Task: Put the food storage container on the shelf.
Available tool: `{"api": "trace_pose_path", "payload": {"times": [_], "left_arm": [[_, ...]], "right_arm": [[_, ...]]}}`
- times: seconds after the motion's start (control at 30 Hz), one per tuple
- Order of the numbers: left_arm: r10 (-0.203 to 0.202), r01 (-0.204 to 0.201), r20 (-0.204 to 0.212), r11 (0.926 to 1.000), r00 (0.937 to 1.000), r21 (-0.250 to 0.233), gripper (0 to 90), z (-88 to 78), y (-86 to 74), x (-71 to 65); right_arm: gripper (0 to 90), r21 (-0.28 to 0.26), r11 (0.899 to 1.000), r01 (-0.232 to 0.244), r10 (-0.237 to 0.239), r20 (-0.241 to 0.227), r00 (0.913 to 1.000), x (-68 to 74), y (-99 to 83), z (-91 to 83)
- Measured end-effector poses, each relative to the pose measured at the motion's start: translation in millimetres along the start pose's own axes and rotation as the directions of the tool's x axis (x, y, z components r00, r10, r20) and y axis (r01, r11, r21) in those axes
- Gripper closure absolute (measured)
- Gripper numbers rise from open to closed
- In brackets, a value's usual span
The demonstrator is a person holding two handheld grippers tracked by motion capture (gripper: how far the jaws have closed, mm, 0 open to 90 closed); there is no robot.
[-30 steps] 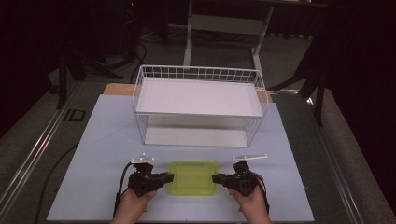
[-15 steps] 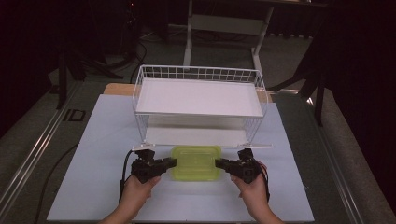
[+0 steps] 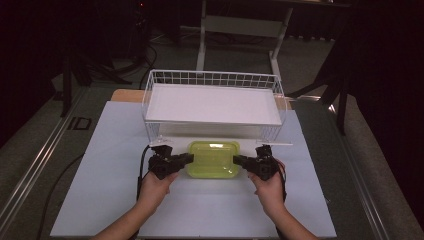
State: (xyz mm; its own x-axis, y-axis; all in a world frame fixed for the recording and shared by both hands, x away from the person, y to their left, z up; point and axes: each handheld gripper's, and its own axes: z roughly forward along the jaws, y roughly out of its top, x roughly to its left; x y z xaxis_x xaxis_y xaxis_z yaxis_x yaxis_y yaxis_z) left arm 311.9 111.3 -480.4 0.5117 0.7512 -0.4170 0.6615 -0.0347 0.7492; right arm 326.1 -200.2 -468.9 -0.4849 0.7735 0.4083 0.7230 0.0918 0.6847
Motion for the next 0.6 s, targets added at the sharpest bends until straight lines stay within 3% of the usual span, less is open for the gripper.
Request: {"api": "trace_pose_path", "payload": {"times": [0.17,0.37,0.6], "left_arm": [[-0.001,0.0,-0.01,0.9999,1.0,-0.013,80.1,9.1,10.6,7.3],[-0.007,0.006,-0.027,0.9998,0.9996,-0.021,80.0,19.5,16.3,19.6],[-0.045,0.043,-0.05,0.9987,0.9978,-0.027,79.5,32.6,19.5,30.1]], "right_arm": [[79.0,-0.018,1.0,-0.019,0.02,0.01,0.9998,-8.6,7.4,10.2],[78.9,-0.03,0.999,-0.01,0.012,0.043,0.999,-11.3,14.2,23.4],[78.5,-0.052,0.999,0.0,0.005,0.088,0.9961,-13.9,20.3,36.8]]}}
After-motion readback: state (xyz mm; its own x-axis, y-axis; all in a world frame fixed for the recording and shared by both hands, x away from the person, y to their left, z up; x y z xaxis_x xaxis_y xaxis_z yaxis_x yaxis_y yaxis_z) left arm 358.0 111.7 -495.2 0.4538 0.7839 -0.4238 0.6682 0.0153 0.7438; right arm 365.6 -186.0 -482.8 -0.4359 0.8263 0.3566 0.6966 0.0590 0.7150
